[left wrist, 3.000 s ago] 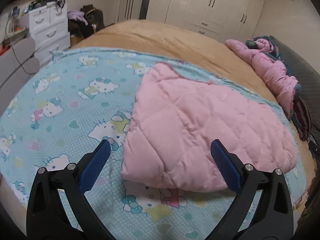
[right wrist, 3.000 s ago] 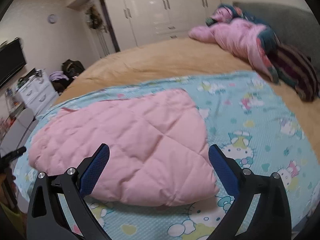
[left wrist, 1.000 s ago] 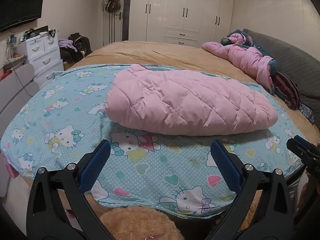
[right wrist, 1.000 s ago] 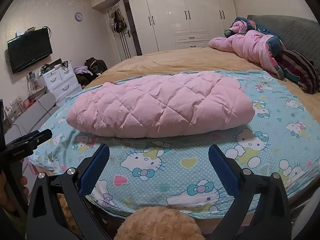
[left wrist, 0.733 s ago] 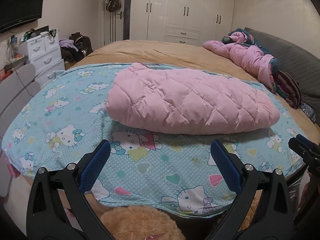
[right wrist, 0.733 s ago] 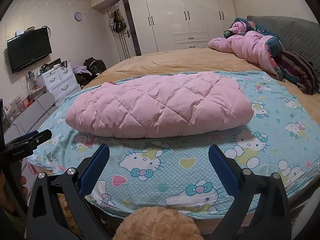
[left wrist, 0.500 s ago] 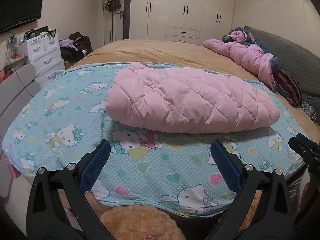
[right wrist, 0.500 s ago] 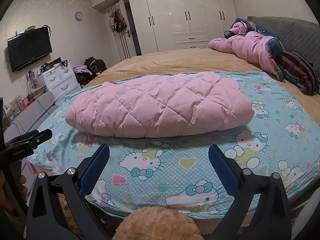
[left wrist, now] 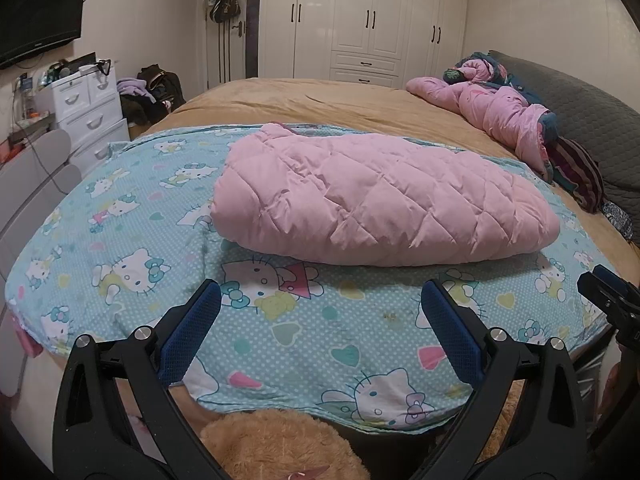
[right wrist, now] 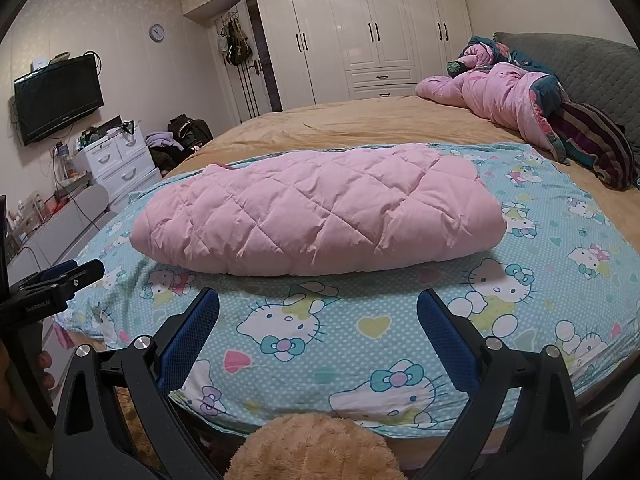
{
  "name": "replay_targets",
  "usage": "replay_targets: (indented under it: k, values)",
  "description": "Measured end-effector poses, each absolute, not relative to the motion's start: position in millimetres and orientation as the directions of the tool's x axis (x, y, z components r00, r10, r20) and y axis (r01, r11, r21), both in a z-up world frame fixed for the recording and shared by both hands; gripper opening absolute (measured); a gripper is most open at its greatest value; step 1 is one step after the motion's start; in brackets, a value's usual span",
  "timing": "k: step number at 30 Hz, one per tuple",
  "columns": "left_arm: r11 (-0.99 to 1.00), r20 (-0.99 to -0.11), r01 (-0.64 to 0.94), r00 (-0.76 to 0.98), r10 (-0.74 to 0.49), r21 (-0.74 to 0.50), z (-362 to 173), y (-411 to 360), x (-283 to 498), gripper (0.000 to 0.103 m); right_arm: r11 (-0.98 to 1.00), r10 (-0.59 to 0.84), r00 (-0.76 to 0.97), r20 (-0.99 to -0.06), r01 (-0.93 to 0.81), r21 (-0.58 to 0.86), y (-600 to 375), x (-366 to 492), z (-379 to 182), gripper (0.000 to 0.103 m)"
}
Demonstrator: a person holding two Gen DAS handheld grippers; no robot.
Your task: Fold large clothes
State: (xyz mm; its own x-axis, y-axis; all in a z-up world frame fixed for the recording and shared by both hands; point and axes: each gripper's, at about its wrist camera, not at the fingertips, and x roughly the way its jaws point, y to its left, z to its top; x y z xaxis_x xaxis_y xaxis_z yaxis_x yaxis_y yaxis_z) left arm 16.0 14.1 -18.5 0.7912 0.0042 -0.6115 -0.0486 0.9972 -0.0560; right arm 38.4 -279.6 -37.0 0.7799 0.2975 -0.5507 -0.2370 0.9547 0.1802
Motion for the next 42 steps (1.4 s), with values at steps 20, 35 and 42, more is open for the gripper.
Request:
replay_targets:
  k: [20,35,42]
  values:
    - [0.997,-0.614,-0.037,0.789,-0.01,-0.064,-16.9,13.4,19.2,0.094,0.955,0.297,0.779,-0.552,-0.237,0.179,-279.4,38.7,-37.3,0.099]
    - [0.997,-0.618,-0.026,0.786,-0.022,-0.069,-18.7,14.3,21.0,0.094,0.956,0.292,0.78,-0.554,-0.233,0.177,-280.1,39.7,-39.0,0.099]
    - [0.997,-0.625,-0.019,0.78,-0.035,-0.079,-24.7,20.7,21.2,0.094,0.961,0.277,0.78,-0.561,-0.22,0.169,-283.8,38.8,-44.2,0.099]
